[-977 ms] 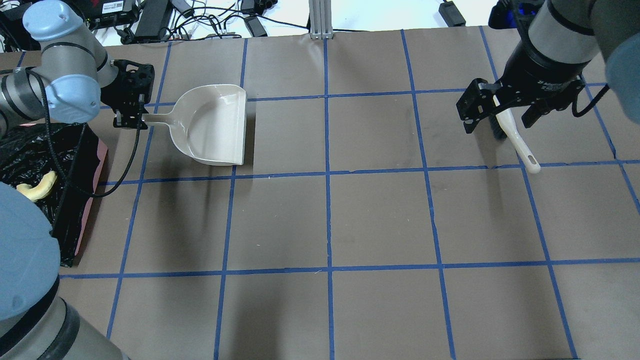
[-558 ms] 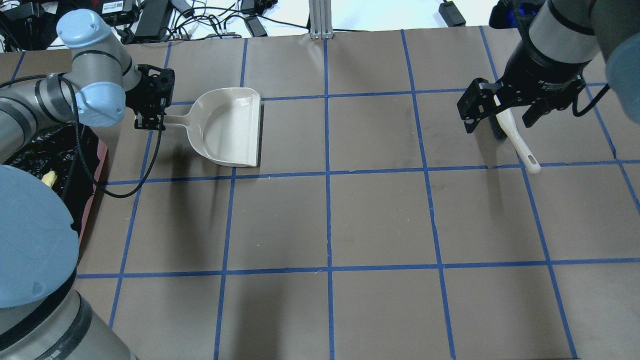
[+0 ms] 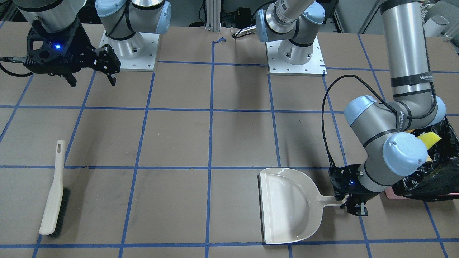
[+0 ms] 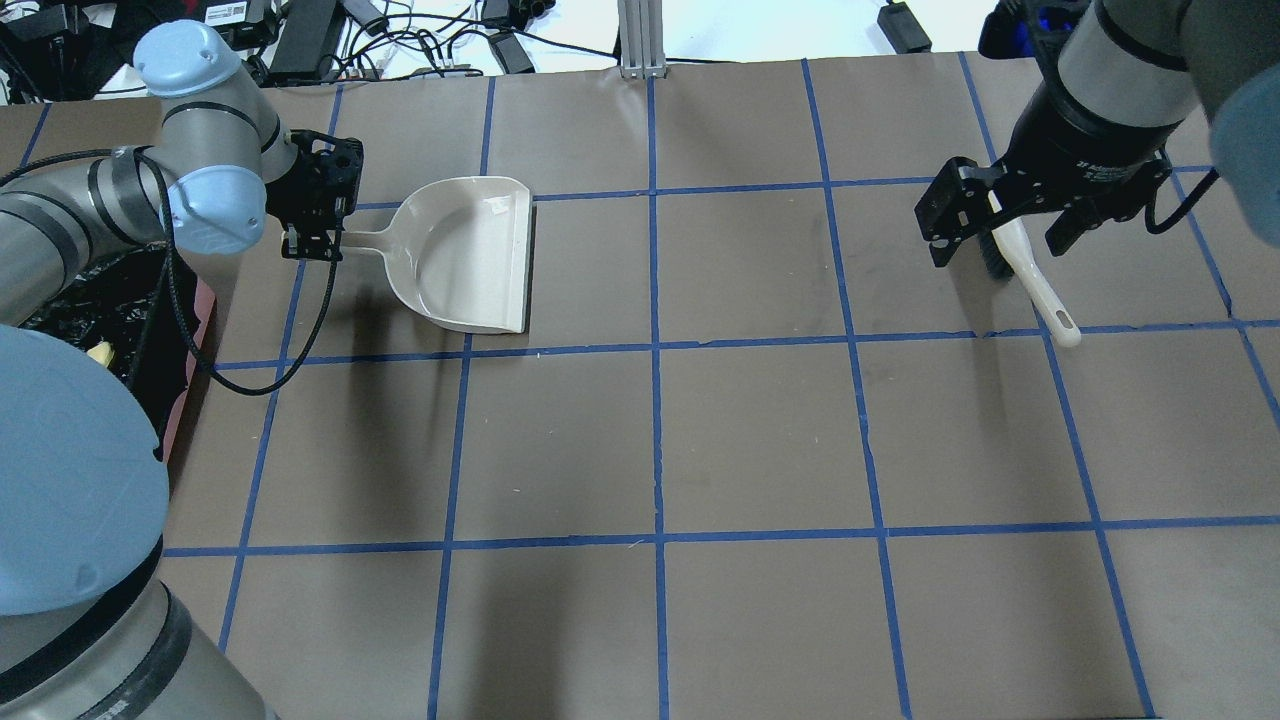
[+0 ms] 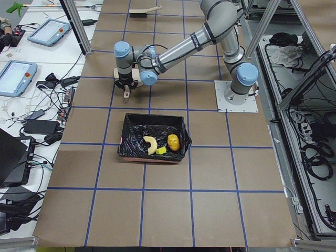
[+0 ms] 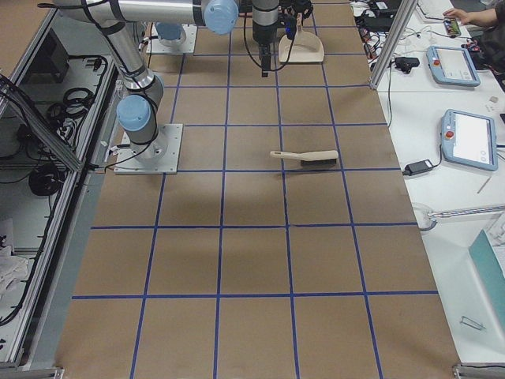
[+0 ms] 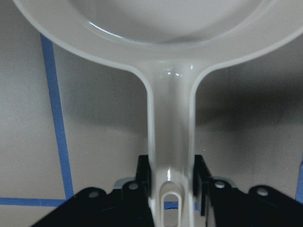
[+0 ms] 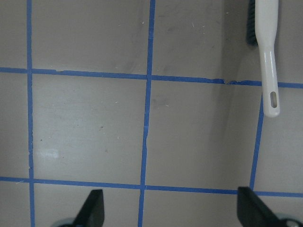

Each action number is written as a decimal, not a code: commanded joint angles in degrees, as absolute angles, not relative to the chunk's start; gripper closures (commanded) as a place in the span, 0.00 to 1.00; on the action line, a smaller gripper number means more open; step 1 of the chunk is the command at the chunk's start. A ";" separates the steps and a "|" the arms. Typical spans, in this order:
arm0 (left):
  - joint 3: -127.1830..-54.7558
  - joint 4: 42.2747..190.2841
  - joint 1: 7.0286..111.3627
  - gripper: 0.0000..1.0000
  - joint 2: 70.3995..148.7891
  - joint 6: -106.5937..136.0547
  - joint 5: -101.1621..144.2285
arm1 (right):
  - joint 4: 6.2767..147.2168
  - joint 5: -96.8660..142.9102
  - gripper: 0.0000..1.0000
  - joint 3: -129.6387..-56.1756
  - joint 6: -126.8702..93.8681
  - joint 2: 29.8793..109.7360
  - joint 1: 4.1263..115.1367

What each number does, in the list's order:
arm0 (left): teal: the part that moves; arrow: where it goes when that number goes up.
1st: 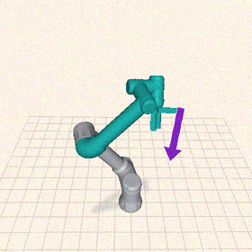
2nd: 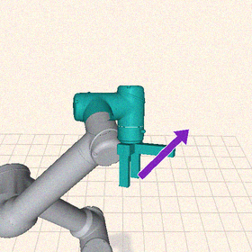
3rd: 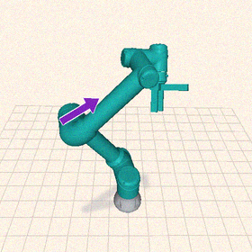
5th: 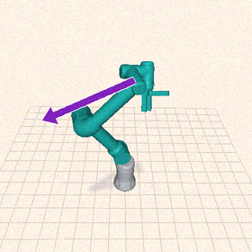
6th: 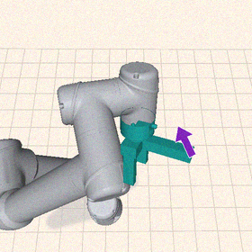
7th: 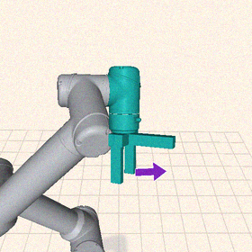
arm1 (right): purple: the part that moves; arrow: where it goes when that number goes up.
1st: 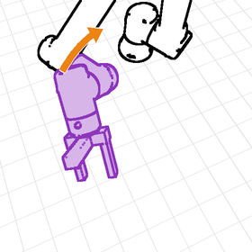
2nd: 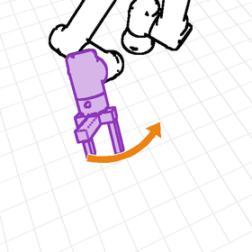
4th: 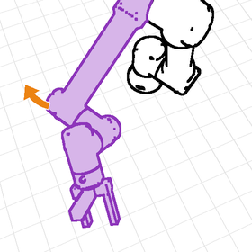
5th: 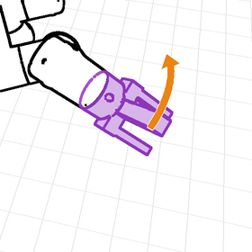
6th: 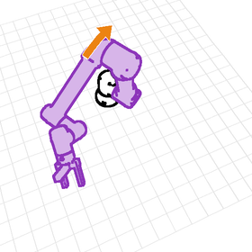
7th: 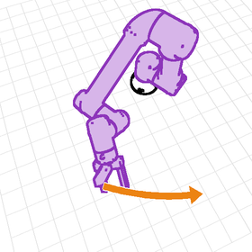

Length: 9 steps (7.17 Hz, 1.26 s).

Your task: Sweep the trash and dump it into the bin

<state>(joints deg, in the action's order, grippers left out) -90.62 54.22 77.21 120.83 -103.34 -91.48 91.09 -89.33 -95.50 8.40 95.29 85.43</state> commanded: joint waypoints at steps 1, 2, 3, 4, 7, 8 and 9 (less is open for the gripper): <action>-90.44 54.40 77.26 0.00 120.76 -103.10 -91.49 | 91.32 -89.30 0.00 -95.54 8.35 95.27 85.43; -90.27 54.49 77.43 0.00 119.54 -103.01 -91.23 | 91.23 -89.38 0.00 -95.54 8.26 95.27 85.43; -88.70 56.41 78.04 0.00 117.97 -101.35 -90.80 | 91.23 -89.47 0.00 -95.54 8.35 95.27 85.34; -86.59 62.34 78.48 0.00 115.34 -91.33 -91.23 | 91.23 -89.47 0.00 -95.54 8.26 95.27 85.34; -84.99 77.29 80.16 0.00 105.77 -64.51 -90.71 | 91.23 -89.47 0.00 -95.54 8.17 95.27 85.34; -85.08 80.82 80.33 0.00 102.34 -55.55 -90.44 | 91.23 -89.56 0.00 -95.54 8.35 95.27 85.25; -85.25 83.21 81.64 0.00 100.13 -45.98 -90.61 | 91.23 -89.47 0.00 -95.54 8.26 95.27 85.17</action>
